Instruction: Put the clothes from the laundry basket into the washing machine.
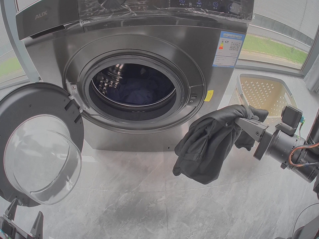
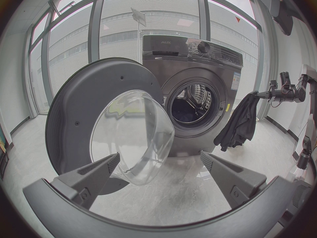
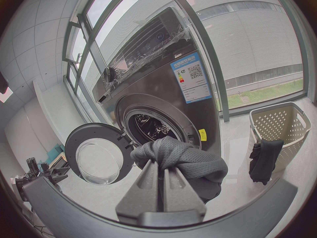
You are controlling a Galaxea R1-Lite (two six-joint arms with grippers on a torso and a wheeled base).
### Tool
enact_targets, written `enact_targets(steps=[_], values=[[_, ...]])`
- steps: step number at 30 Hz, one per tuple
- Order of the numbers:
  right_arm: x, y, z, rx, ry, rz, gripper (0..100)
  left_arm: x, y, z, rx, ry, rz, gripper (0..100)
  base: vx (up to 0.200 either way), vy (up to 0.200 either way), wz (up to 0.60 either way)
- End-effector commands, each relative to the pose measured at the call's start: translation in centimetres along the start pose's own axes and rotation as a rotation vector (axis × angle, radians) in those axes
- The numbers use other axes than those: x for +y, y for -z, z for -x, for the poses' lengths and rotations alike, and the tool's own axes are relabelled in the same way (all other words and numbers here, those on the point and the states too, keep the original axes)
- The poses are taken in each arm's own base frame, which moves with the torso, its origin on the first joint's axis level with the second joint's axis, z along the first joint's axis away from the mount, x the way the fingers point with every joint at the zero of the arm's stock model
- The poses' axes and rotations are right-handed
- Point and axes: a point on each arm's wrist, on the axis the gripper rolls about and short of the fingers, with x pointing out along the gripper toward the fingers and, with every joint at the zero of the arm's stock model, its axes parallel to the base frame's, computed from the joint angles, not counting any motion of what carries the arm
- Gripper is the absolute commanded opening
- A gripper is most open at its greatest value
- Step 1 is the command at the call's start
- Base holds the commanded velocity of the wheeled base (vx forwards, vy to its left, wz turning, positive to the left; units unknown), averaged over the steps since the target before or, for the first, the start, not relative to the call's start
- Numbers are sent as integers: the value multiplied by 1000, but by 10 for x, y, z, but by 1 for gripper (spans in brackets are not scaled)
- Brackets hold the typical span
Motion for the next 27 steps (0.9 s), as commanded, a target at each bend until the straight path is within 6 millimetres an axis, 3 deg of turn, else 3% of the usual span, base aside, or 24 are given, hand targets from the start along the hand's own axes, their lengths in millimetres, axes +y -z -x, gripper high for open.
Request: enact_targets(steps=[1, 5, 11, 24, 27], values=[[0, 0, 0, 1, -1, 0, 0, 0, 4, 0, -2, 1, 0, 100, -200, 0, 0], [0, 0, 0, 1, 0, 0, 0, 0, 4, 0, -2, -1, 0, 100, -200, 0, 0], [-2, 2, -1, 9, 6, -1, 0, 0, 4, 0, -2, -1, 0, 100, 0, 0, 0], [0, 4, -2, 17, -3, -4, 0, 0, 4, 0, -2, -1, -7, 100, 0, 200, 0], [4, 9, -3, 36, -19, -3, 0, 0, 5, 0, 0, -1, -15, 100, 0, 0, 0]])
